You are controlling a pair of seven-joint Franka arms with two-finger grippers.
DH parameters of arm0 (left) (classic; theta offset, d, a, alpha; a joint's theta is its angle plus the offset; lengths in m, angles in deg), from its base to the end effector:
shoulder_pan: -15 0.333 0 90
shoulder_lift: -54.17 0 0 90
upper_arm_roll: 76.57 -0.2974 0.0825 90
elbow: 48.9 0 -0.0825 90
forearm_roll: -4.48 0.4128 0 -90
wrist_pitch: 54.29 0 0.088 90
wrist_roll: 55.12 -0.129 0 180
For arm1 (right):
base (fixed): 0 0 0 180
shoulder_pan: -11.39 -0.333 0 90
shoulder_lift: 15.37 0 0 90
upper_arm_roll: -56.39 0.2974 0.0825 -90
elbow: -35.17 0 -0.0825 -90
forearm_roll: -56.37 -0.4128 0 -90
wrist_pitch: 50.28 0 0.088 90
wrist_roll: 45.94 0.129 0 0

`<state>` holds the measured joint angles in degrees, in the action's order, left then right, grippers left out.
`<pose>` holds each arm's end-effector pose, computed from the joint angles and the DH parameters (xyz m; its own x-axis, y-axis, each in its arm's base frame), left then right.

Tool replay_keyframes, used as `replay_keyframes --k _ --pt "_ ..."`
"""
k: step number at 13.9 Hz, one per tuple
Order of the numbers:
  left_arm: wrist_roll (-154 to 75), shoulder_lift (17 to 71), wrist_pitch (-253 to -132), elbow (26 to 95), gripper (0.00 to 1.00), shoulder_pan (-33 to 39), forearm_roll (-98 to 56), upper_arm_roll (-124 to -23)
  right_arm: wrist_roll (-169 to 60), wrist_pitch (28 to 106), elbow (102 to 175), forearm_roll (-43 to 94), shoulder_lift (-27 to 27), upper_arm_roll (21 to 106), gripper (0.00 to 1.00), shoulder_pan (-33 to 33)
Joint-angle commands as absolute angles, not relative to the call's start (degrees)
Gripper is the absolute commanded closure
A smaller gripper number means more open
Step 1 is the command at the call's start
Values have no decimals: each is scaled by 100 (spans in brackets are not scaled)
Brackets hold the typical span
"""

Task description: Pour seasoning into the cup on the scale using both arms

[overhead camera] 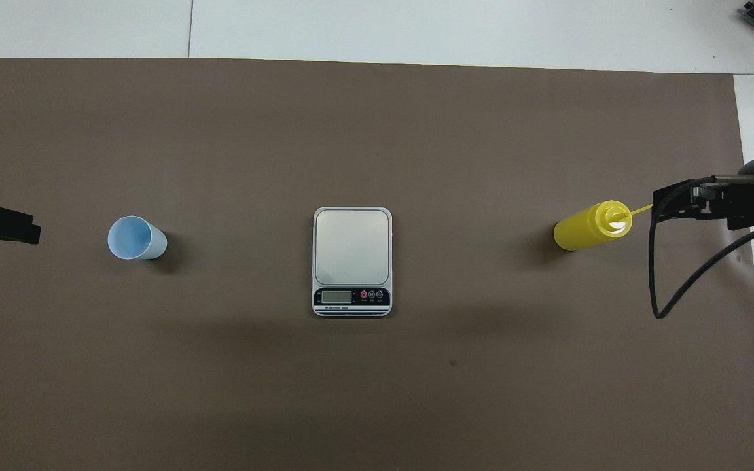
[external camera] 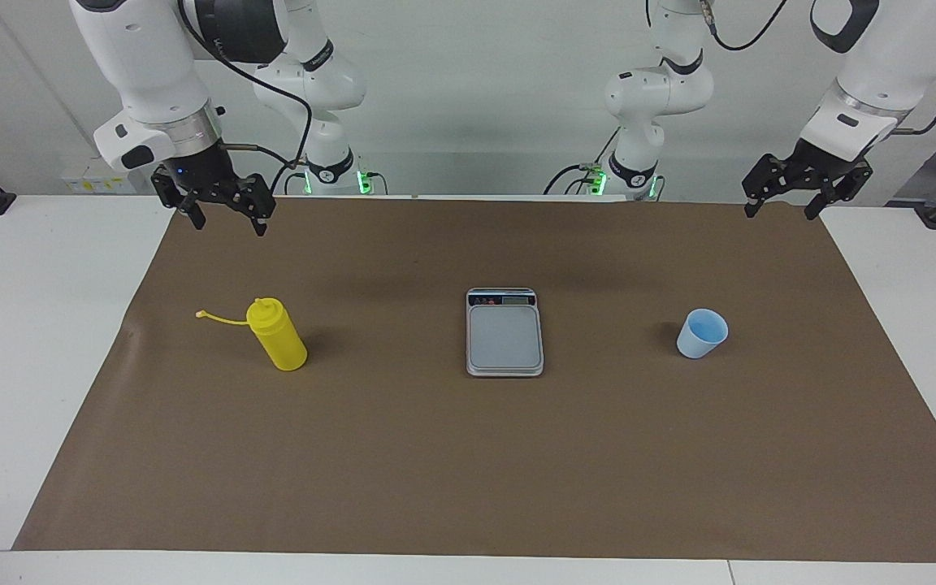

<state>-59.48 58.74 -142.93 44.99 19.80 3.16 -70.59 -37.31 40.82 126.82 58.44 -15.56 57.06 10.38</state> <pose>0.5567 -0.0165 0.5931 0.9953 -0.0966 -0.0111 -0.0965 -0.9952 0.0156 0.5834 0.0125 0.5732 0.9927 -0.1202 -0.0008 -0.1201 -0.9921 0.0367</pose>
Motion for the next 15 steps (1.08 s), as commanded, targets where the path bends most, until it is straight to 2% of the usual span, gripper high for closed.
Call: replay_keyframes --k 1,15 --pt "-5907 5962 -14200 4506 0 1939 360 -7094 -3759 4156 12851 5866 -1696 5744 0 1104" --pt "-5863 6023 -14244 4664 0 1913 360 -7094 -3759 4156 12851 5866 -1696 5744 0 1113"
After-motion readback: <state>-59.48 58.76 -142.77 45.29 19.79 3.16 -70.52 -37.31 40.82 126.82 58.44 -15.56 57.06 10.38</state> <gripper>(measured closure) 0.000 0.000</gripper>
